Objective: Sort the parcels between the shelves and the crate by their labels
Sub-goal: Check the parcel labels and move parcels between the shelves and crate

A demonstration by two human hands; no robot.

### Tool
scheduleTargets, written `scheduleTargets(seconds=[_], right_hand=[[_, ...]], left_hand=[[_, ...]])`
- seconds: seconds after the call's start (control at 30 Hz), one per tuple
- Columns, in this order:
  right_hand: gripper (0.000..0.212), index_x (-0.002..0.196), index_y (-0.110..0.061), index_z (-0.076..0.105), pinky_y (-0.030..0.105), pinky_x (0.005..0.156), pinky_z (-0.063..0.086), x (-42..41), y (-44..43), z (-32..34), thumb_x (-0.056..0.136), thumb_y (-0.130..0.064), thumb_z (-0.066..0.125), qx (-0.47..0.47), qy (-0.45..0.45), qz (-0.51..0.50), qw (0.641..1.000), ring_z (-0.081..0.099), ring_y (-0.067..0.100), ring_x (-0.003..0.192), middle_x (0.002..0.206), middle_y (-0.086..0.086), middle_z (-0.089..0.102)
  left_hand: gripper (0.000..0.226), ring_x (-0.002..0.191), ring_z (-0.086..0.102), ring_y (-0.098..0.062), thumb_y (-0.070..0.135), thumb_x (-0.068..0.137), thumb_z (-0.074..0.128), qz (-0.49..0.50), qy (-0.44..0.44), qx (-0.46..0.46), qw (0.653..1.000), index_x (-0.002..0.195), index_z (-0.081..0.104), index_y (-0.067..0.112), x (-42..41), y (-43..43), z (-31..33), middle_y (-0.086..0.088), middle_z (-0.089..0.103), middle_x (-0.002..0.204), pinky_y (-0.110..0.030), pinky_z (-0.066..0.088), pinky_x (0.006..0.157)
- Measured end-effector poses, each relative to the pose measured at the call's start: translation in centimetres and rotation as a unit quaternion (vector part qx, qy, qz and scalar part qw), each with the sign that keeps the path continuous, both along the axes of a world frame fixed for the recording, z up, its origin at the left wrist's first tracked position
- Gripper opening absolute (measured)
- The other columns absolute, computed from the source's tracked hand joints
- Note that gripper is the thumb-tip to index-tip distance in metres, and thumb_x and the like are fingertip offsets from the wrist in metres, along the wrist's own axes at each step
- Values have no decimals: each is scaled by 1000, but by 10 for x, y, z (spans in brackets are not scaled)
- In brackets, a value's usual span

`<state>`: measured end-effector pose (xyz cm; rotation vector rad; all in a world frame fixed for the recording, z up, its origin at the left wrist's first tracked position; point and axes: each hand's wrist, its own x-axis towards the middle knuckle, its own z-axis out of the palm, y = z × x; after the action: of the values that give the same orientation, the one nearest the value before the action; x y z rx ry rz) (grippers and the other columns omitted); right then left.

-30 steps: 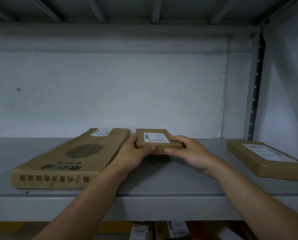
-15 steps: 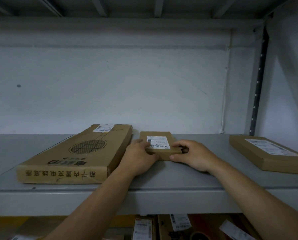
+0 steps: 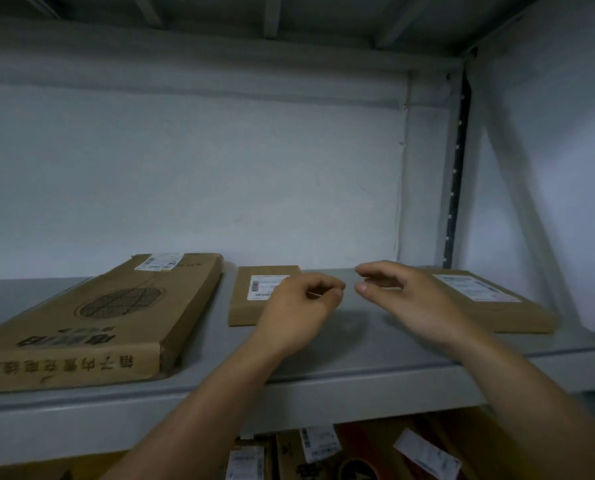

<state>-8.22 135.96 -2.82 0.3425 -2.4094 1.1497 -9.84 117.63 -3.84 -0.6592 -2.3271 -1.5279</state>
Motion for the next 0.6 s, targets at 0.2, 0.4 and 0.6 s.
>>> scheduleTargets(seconds=[0.2, 0.4, 0.6], right_hand=[[29, 120, -29, 65, 18, 89, 37, 1, 84, 11, 92, -37, 62, 40, 28, -105, 993, 56, 2, 105, 113, -15, 62], [38, 128, -26, 60, 28, 95, 39, -8, 160, 7, 94, -43, 54, 76, 1, -178, 981, 54, 17, 121, 133, -2, 60], [56, 140, -22, 47, 30, 92, 37, -12, 210, 3, 96, -57, 40, 119, -101, -199, 968, 50, 22, 124, 144, 4, 50]], left_hand=[[15, 91, 67, -7, 23, 93, 61, -61, -81, 18, 995, 102, 72, 20, 2, 67, 11, 4, 73, 101, -19, 48, 78], [21, 93, 63, -9, 22, 94, 60, -59, -111, 5, 992, 112, 68, 16, -3, 124, 15, -2, 70, 112, -19, 46, 77], [43, 104, 51, -10, 35, 95, 56, -23, -112, -76, 991, 133, 56, 15, -15, 173, 15, 0, 57, 132, -23, 39, 87]])
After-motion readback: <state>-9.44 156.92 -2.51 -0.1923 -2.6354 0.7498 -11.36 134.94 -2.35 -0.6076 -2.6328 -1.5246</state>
